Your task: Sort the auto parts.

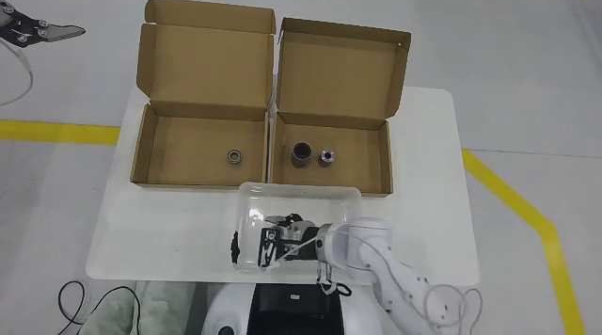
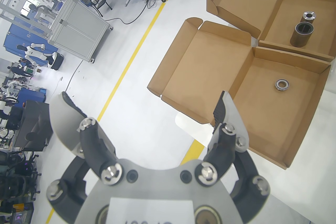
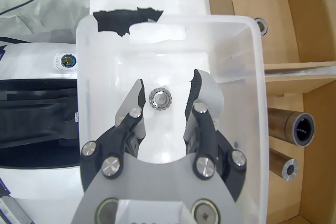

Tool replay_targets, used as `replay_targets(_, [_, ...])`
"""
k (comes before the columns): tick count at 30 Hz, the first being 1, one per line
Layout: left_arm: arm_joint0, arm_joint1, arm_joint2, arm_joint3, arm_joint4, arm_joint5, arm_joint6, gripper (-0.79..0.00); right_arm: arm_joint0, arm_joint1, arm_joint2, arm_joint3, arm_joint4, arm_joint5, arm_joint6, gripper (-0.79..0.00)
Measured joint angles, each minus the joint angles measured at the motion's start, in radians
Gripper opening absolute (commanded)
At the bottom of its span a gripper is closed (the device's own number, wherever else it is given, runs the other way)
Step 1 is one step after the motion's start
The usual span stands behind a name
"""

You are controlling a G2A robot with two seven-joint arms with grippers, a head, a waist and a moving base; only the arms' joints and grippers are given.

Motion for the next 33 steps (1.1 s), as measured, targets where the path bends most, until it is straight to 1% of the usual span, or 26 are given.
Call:
replay_targets(5, [0.0, 0.0, 0.0, 0.0, 0.0, 0.0, 0.0, 0.0, 0.025, -0.003, -0.024, 0.047, 0.008, 0.029, 0.043, -0.462])
replay_targets(13, [0.0, 0.0, 0.0, 0.0, 0.0, 0.0, 0.0, 0.0, 0.071, -0.01, -0.077, 0.104, 0.023, 0.051, 0.12, -0.409])
replay_targets(20, [0.0, 0.0, 0.0, 0.0, 0.0, 0.0, 0.0, 0.0, 0.115, -0.021, -0.13, 0.153, 0.024, 0.083, 0.147, -0.406])
replay_targets(26, [0.0, 0.0, 0.0, 0.0, 0.0, 0.0, 0.0, 0.0, 0.137, -0.026, -0.155, 0.187, 0.019, 0.115, 0.141, -0.431])
replay_targets(29, [0.0, 0.0, 0.0, 0.0, 0.0, 0.0, 0.0, 0.0, 0.146, -0.028, -0.163, 0.201, 0.02, 0.13, 0.139, -0.483])
replay_targets(31, [0.0, 0.0, 0.0, 0.0, 0.0, 0.0, 0.0, 0.0, 0.151, -0.029, -0.169, 0.208, 0.02, 0.14, 0.141, -0.554])
replay_targets(32, [0.0, 0.0, 0.0, 0.0, 0.0, 0.0, 0.0, 0.0, 0.152, -0.029, -0.171, 0.211, 0.02, 0.144, 0.143, -0.65])
replay_targets(33, [0.0, 0.0, 0.0, 0.0, 0.0, 0.0, 0.0, 0.0, 0.154, -0.03, -0.174, 0.213, 0.02, 0.15, 0.146, -0.714])
